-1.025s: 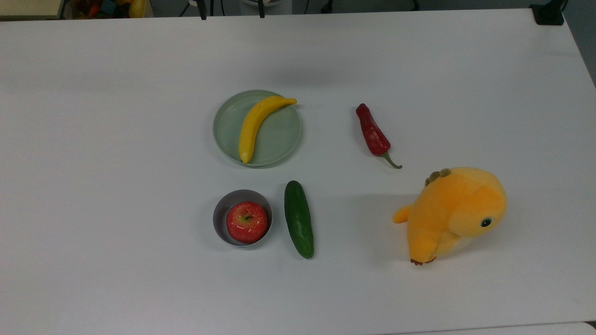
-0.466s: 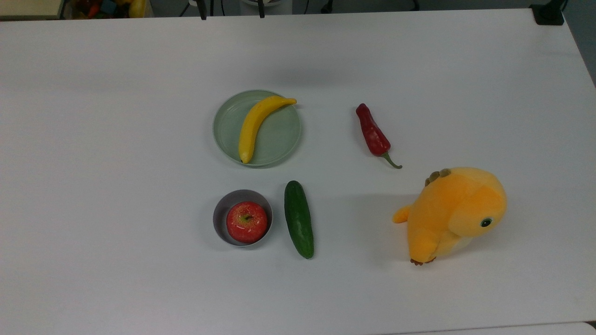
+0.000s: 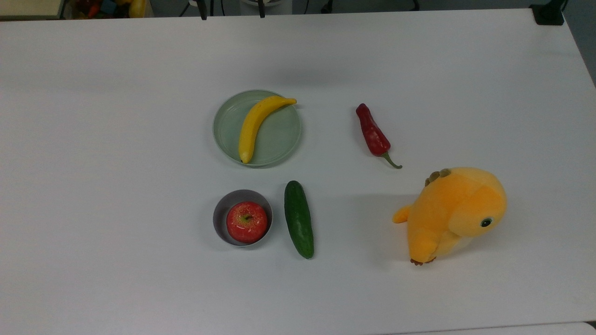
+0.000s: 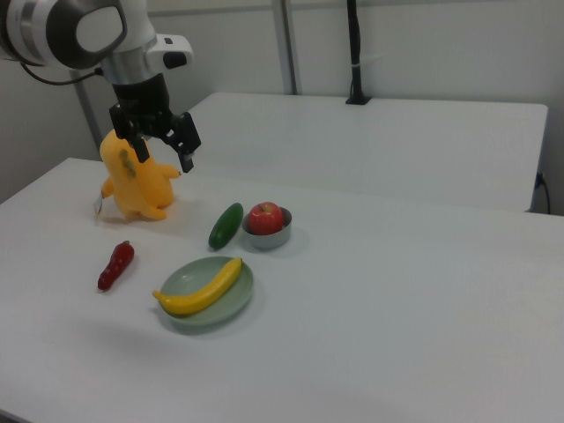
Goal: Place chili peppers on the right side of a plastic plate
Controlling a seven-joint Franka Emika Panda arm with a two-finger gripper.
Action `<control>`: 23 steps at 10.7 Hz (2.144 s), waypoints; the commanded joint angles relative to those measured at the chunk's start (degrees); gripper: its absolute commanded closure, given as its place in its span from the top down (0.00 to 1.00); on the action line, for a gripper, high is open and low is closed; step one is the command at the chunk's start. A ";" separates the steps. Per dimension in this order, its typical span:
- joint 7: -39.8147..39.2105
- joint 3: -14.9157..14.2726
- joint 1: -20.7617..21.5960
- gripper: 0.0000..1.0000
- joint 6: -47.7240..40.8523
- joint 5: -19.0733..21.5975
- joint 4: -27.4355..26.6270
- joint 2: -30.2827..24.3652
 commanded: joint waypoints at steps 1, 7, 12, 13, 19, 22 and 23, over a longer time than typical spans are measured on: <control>-2.38 -0.16 -0.36 1.00 -0.41 1.42 0.03 -0.18; -15.39 0.45 2.00 1.00 -3.29 1.42 -3.75 -0.54; -7.68 1.24 8.33 1.00 -4.46 2.73 -4.98 1.22; -5.22 2.81 8.34 1.00 -4.28 5.00 -4.72 2.18; 2.36 9.33 8.70 1.00 2.99 5.46 -4.98 7.80; 5.41 9.95 10.79 1.00 9.66 5.55 -6.38 11.76; 6.57 9.95 11.76 1.00 14.65 5.47 -8.22 12.90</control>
